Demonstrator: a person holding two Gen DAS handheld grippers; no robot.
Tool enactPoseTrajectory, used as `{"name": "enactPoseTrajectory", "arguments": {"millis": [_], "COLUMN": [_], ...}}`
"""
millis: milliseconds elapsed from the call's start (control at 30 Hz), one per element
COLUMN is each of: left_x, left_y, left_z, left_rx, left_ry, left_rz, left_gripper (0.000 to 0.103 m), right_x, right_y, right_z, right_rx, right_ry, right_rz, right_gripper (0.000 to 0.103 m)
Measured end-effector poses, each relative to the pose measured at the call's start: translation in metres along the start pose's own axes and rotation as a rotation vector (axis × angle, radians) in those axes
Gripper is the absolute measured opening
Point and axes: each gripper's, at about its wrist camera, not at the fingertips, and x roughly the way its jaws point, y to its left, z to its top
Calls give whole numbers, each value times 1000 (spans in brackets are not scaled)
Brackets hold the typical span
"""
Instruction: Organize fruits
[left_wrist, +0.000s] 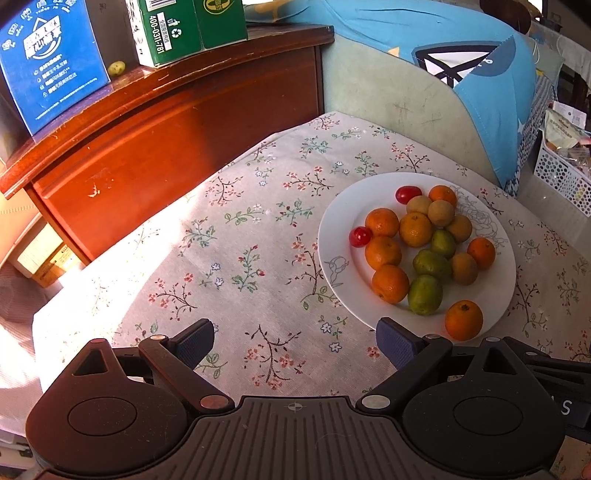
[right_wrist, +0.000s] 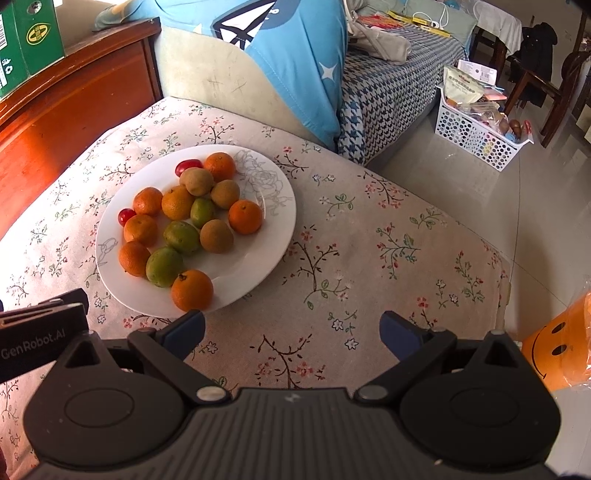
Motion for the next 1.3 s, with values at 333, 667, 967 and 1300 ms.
{"name": "enactPoseTrajectory", "arguments": {"millis": [333, 667, 967, 1300], "left_x": [3, 5, 4, -6], "left_y": [1, 2, 9, 21], "left_z": [0, -1, -9, -25], "left_rx": [-1, 8, 20, 32], "left_ry": [8, 14, 19, 9], "left_rz": [12, 32, 49, 64], "left_gripper": [96, 96, 96, 96], "right_x": [3, 4, 5, -1], "right_y": [3, 8, 15, 22], "right_z": [0, -3, -9, -23], "right_rx": [-3, -33, -73, -117], "right_ry": [2, -10, -13, -34], "right_rz": [-10, -20, -6, 51], "right_gripper": [100, 100, 100, 100]}}
